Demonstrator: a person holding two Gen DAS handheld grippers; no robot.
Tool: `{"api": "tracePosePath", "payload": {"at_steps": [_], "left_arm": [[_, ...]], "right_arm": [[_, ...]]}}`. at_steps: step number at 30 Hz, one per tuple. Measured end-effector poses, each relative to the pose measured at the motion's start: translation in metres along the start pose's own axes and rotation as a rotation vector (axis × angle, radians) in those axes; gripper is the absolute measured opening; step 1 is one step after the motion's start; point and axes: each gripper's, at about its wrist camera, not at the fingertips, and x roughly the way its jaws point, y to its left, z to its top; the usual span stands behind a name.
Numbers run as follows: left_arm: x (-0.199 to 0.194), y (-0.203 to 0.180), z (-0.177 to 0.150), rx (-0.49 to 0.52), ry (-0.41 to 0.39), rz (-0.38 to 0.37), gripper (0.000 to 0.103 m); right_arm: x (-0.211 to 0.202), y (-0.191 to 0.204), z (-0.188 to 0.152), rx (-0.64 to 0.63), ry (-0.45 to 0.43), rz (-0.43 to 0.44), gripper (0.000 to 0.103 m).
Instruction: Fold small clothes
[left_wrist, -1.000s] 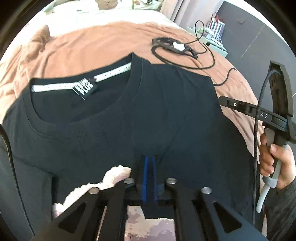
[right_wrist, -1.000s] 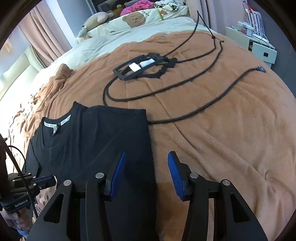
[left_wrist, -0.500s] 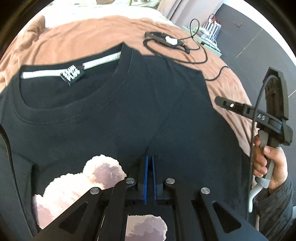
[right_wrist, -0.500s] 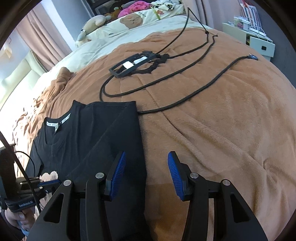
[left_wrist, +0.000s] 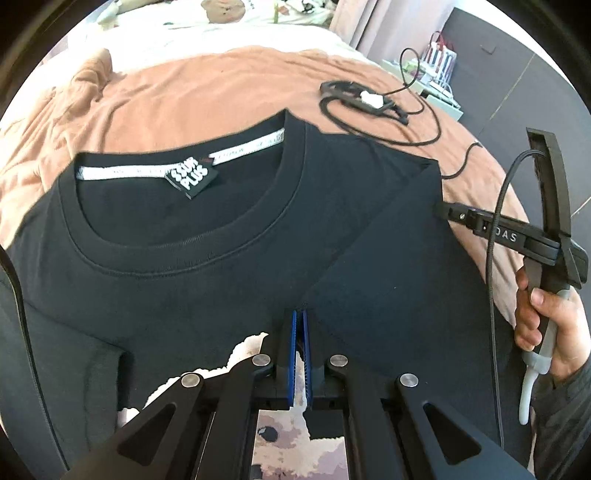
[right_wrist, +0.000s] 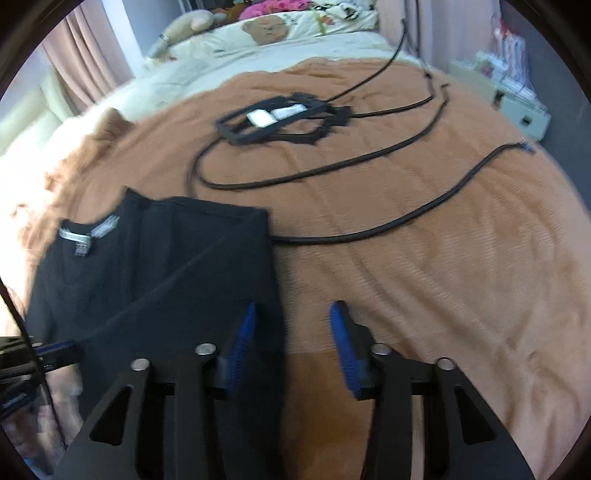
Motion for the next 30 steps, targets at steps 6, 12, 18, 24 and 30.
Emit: {"api": "tracePosePath", "payload": {"at_steps": [6,12,18,24,30], "left_arm": [[0.003,0.001,-0.005,-0.008,0.008,0.009,0.009],[-0.004,0.001,-0.017,-0.018,-0.004,0.006,0.028],[-0.009,-0.013,-0.029,0.014,-0.017,0.000,0.045],[-0.010,-0.026,-0.041,0.047,-0.022,-0.002,0.047],[-0.010,-0.027,-0.046,0.053,-0.034,-0.004,0.047]], "right_arm": [[-0.012,-0.015,-0.006,0.059,-0.012,-0.002,0.035],[-0.046,-0.015,-0.033,-0.014,-0.013,0.076,0.035],[-0.066,-0.020,-0.062,-0.029,0.010,0.115,0.035],[-0.080,-0.016,-0.091,-0.089,0.044,0.056,0.036],[-0.087,-0.020,-0.116,-0.117,0.038,0.018,0.038]]}}
